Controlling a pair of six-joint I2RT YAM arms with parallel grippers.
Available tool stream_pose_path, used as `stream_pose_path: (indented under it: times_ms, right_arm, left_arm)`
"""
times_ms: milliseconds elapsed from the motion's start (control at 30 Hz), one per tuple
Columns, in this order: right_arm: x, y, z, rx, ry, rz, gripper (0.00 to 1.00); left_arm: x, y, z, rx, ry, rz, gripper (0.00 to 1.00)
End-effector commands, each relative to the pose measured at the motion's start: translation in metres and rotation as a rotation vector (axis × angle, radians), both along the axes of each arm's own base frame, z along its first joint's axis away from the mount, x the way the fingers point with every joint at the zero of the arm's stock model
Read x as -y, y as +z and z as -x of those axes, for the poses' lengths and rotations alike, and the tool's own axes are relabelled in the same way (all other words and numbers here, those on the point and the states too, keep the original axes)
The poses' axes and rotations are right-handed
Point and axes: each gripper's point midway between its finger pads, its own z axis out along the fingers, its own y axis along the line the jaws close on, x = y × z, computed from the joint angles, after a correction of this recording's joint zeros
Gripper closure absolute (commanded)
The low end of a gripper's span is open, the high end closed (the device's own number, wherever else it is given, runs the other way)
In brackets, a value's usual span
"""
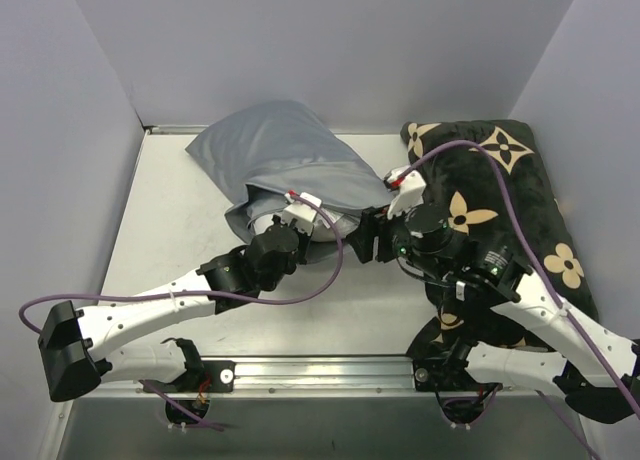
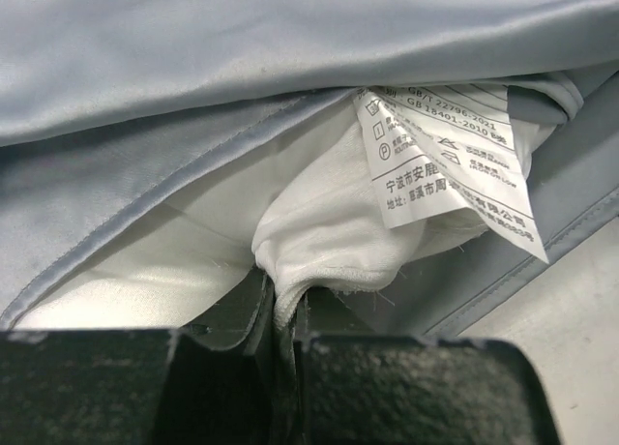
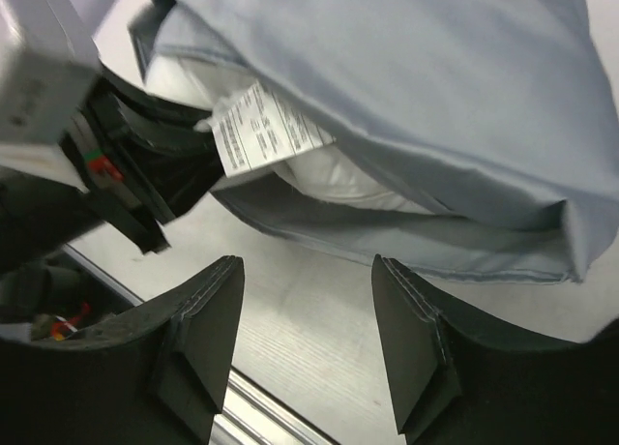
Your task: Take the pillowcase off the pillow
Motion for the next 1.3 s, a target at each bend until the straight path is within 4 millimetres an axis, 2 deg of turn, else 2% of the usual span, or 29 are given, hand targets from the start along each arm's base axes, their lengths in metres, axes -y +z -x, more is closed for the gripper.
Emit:
stream_pose_path:
  times_ms: [0, 200, 233, 333, 367, 433, 633, 800, 900, 933, 967, 1067, 1100, 1167, 1200, 1267]
  right_arm:
    - [0.004, -0.011, -0.003, 0.047, -0.008, 0.157, 0.45]
    - [0.017, -0.017, -0.031, 0.127, -0.154, 0.339, 0.39]
    - [0.025, -0.013, -0.038, 0.155, -0.199, 0.372, 0.37]
    - [0.028, -0.012, -0.047, 0.186, -0.245, 0.439, 0.35]
    - [0.037, -0.004, -0.052, 0.22, -0.309, 0.467, 0.34]
    - [0.04, -0.003, -0.055, 0.233, -0.339, 0.488, 0.33]
    - [0.021, -0.008, -0.056, 0.251, -0.305, 0.522, 0.32]
    - [0.02, -0.01, -0.057, 0.267, -0.327, 0.553, 0.32]
    - [0.026, -0.007, -0.059, 0.282, -0.366, 0.57, 0.39]
    - [0.033, -0.002, -0.062, 0.297, -0.404, 0.585, 0.49]
    - [0.037, -0.001, -0.063, 0.304, -0.423, 0.594, 0.53]
    - [0.056, 0.007, -0.069, 0.317, -0.504, 0.615, 0.6]
    - [0.068, 0.011, -0.074, 0.31, -0.543, 0.609, 0.62]
    - [0.077, 0.012, -0.077, 0.289, -0.565, 0.573, 0.72]
    - [0.089, 0.014, -0.08, 0.278, -0.597, 0.559, 0.78]
    - [0.098, 0.017, -0.083, 0.269, -0.624, 0.536, 0.81]
  left_arm:
    - [-0.003, 0.052, -0.003, 0.037, 0.033, 0.144, 1.0]
    - [-0.005, 0.064, 0.004, 0.023, 0.003, 0.156, 1.0]
    - [-0.006, 0.064, 0.006, 0.018, -0.003, 0.155, 1.0]
    - [-0.009, 0.072, 0.01, 0.016, -0.013, 0.179, 1.0]
    - [-0.011, 0.074, 0.012, 0.013, -0.015, 0.18, 1.0]
    - [-0.013, 0.078, 0.014, 0.01, -0.017, 0.18, 1.0]
    - [-0.013, 0.09, 0.021, -0.001, -0.051, 0.205, 1.0]
    - [-0.008, 0.099, 0.025, -0.004, -0.084, 0.218, 1.0]
    - [-0.007, 0.103, 0.027, -0.006, -0.1, 0.229, 1.0]
    - [-0.007, 0.104, 0.028, -0.009, -0.105, 0.23, 1.0]
    - [-0.008, 0.106, 0.029, -0.008, -0.107, 0.232, 1.0]
    - [-0.011, 0.106, 0.031, -0.014, -0.108, 0.226, 1.0]
    - [-0.011, 0.108, 0.032, -0.014, -0.111, 0.228, 1.0]
    - [-0.013, 0.107, 0.035, -0.022, -0.117, 0.222, 1.0]
    - [-0.015, 0.105, 0.036, -0.027, -0.116, 0.217, 1.0]
    - [-0.018, 0.104, 0.038, -0.033, -0.118, 0.212, 1.0]
